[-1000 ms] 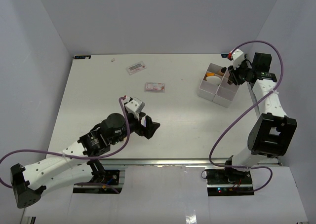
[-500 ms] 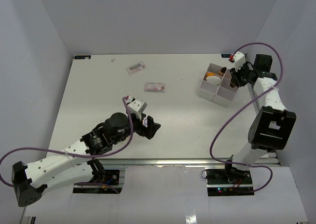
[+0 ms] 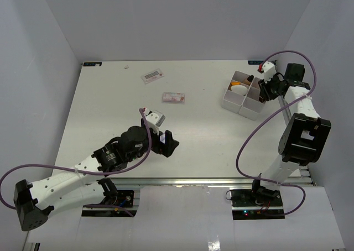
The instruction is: Organize the makeup
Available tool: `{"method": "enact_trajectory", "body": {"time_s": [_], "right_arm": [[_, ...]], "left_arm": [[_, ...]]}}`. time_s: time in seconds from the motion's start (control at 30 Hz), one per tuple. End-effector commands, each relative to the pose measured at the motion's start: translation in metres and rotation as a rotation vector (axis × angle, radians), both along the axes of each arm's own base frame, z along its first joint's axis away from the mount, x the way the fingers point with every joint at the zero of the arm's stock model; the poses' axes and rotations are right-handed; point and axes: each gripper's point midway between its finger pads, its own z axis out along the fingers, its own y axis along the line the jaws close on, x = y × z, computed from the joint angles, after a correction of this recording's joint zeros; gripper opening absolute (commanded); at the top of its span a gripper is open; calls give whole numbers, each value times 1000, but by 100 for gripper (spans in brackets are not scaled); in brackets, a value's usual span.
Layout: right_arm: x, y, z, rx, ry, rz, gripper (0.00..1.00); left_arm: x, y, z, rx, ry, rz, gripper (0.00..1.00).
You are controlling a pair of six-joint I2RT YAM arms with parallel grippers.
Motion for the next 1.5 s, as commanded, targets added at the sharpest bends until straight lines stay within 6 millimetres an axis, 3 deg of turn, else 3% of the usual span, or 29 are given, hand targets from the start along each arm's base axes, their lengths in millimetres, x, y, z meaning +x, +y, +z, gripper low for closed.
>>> {"method": "enact_trajectory", "body": {"time_s": [0.0, 0.17, 0.27, 0.33, 0.4, 0.53, 0.67, 0.77, 0.87, 1.2, 1.47], "right_arm": [[7, -1, 25, -2, -71, 13, 55], [-9, 9, 48, 38, -116, 26, 64], [-31, 31, 78, 104, -174, 80, 64], [-59, 56, 88, 200, -165, 150, 65], [-103, 102, 104, 370, -166, 298, 66], [-177, 164, 108, 604, -101, 496, 70], [-218, 191, 95, 718, -72, 601, 71], [-228, 193, 82, 736, -56, 596, 72], [-231, 193, 80, 724, -66, 594, 73], [-237, 193, 79, 717, -73, 601, 73], [-237, 192, 79, 714, -76, 595, 73]], "left_arm": [[4, 12, 8, -38, 48, 77, 98], [13, 23, -7, -31, 145, 134, 98], [19, 29, -20, -12, 216, 163, 98], [26, 38, -26, 4, 260, 202, 98], [32, 43, -28, 13, 297, 231, 98], [44, 65, -37, 74, 369, 314, 97], [53, 97, -62, 198, 416, 457, 97], [50, 117, -90, 309, 481, 529, 97], [46, 119, -112, 375, 546, 534, 96], [46, 139, -147, 543, 614, 622, 92], [45, 136, -169, 566, 665, 618, 83]]}}
